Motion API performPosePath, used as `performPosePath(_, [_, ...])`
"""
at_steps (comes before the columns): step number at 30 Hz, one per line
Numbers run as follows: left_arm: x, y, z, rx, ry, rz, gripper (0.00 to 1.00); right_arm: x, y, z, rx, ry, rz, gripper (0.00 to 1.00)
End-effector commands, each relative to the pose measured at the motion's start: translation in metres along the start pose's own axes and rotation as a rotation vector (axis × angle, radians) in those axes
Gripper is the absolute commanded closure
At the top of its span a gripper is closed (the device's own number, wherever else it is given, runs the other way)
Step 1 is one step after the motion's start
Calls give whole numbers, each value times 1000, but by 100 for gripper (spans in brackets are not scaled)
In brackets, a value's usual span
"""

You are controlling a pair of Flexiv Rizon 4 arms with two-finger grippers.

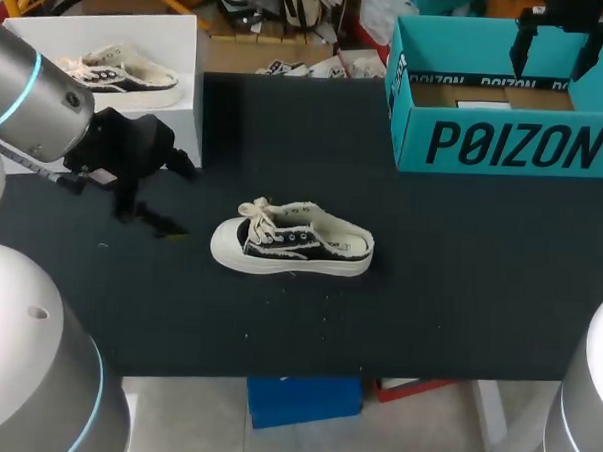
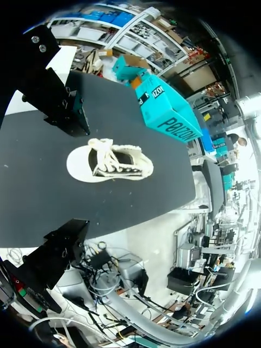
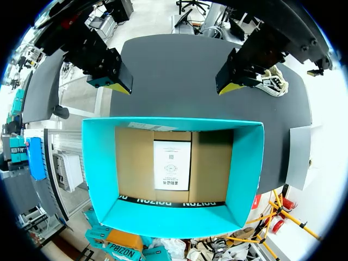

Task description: Take the shoe out of the shoebox, open the shoe tongue, remove and reinsert the insole, then place the shoe into the shoebox

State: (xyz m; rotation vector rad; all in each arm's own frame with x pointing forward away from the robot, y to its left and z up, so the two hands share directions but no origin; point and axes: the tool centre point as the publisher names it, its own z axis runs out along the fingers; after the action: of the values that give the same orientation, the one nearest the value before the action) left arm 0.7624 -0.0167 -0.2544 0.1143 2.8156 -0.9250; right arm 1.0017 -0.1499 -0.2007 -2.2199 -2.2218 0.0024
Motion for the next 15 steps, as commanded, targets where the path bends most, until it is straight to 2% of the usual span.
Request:
performPosePath(1, [8,2,-1,4,-60,2,0,2,4,1,40,-37,-69,0])
performPosePath(3, [8,2,-1,4,-60,2,0,14,16,1,78,-118,-276,0])
performPosePath(5, [8,2,-1,4,-60,2,0,27,28,-6,58,-120,-506,0])
performPosePath(6, [8,2,-1,4,-60,2,0,32,31,-13,50,-154,-605,0])
performPosePath(8, [8,2,-1,4,-60,2,0,42,29,-28,3,-172,-788,0])
performPosePath(10, [8,2,-1,4,-60,2,0,55,15,-38,-48,-207,-969,0])
performPosePath(11, [8,2,-1,4,-60,2,0,63,1,-41,-72,-205,-1082,0])
performPosePath(12, [8,2,-1,4,-60,2,0,69,-11,-44,-83,-147,-1132,0])
performPosePath(13, [8,2,-1,4,-60,2,0,74,-23,-46,-64,-94,-1171,0])
performPosePath(15, [8,2,-1,4,-60,2,0,79,-54,-42,33,-25,-1274,0])
